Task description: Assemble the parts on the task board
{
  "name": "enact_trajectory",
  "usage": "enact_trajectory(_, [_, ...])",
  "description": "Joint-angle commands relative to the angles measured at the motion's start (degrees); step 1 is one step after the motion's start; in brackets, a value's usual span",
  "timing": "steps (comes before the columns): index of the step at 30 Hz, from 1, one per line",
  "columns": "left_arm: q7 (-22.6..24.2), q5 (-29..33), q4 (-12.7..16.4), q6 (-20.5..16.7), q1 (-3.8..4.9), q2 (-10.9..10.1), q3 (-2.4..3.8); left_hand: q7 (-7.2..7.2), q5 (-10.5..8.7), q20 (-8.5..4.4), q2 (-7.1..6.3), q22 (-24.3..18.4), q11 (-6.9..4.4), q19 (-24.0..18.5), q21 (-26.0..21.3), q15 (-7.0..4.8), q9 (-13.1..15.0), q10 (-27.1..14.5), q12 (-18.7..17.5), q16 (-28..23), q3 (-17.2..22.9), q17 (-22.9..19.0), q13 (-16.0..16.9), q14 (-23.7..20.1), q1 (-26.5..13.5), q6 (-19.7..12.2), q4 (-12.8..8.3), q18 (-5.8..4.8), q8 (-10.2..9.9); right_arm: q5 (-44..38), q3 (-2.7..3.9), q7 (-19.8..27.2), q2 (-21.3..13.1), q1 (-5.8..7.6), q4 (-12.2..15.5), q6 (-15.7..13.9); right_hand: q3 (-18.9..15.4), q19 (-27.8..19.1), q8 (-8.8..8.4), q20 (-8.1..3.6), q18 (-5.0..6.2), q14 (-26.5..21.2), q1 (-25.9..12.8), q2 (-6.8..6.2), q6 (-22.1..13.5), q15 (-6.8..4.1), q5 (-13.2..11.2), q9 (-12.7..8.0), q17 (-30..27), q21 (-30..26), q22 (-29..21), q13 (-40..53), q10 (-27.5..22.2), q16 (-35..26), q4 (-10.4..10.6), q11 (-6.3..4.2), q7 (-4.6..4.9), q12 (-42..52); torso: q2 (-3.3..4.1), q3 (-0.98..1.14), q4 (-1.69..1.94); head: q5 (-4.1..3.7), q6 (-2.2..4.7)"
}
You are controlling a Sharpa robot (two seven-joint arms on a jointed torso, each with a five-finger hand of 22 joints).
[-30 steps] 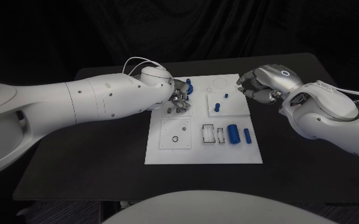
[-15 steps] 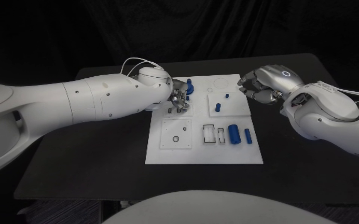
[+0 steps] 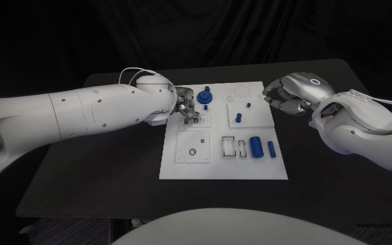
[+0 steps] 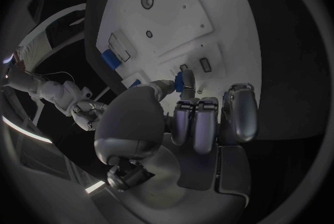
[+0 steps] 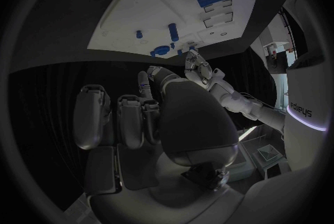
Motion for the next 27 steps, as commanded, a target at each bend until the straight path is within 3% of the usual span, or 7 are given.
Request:
enact_trajectory(1, [-3.11,4.12,1.04,-4.47,-0.09,-0.76,0.04,-0.23,-0.42,-0.17,0.04,0.50,-0.25,0.30,-0.15,-0.27,0.15,5.87,0.18,0.37,2.58,15.08,15.05,5.96,-0.72,0.72,-2.20,-1.00,0.39,-0.19,0.04,-1.37,-0.17,0.09,0.18,0.97,0.30,0.58,-0.16,0.18,0.05,4.54,0.58,0.08,0.52,0.34,0.22,0.07,9.57,-0.23,10.78,14.09,5.06,-0.31,-0.03,0.39,-0.03,-0.21,0.00,-0.03,0.10,0.22,0.01])
enact_trajectory(14, [-3.92,4.73,2.96,-9.65,-0.63,-2.74,0.03,-0.37,-0.17,-0.28,0.26,0.73,-0.41,0.58,-0.06,-0.42,0.29,5.87,0.18,0.37,3.05,15.08,15.05,5.96,-1.39,1.22,-2.29,-1.05,0.35,-0.19,0.04,-1.77,-0.12,0.09,0.12,2.04,0.38,0.46,-0.20,0.18,0.12,4.47,0.55,0.10,0.52,0.32,0.28,0.07,9.34,-0.53,10.69,13.91,4.87,-0.55,0.00,0.35,-0.09,-0.37,0.03,-0.05,0.28,0.50,0.01])
enact_trajectory(23, [-3.12,4.76,3.24,-13.10,-2.39,-3.05,0.03,-0.32,0.03,-0.36,0.66,0.51,-0.41,0.44,-0.31,-0.47,0.33,5.87,0.18,0.37,3.41,15.08,15.05,5.96,-2.01,1.08,-2.23,-0.99,0.00,-0.18,0.04,-1.91,0.07,0.09,0.01,2.58,0.46,0.34,-0.24,0.17,0.18,4.40,0.46,0.13,0.56,0.29,0.28,0.08,9.15,-0.83,10.61,13.64,4.60,-0.76,0.07,0.30,-0.14,-0.60,0.04,-0.03,0.18,1.00,0.01])
enact_trajectory(27, [-2.31,4.76,3.31,-14.96,-3.28,-3.01,0.03,-0.31,0.09,-0.37,0.76,0.54,-0.41,0.47,-0.31,-0.47,0.35,5.87,0.18,0.37,3.49,15.08,15.05,5.96,-2.05,1.08,-2.25,-0.99,-0.05,-0.18,0.04,-1.97,0.03,0.09,0.05,2.71,0.46,0.34,-0.24,0.17,0.18,4.40,0.46,0.13,0.56,0.29,0.28,0.08,9.15,-0.83,10.61,13.64,4.60,-0.76,0.07,0.30,-0.14,-0.60,0.06,-0.01,-0.02,1.15,0.01])
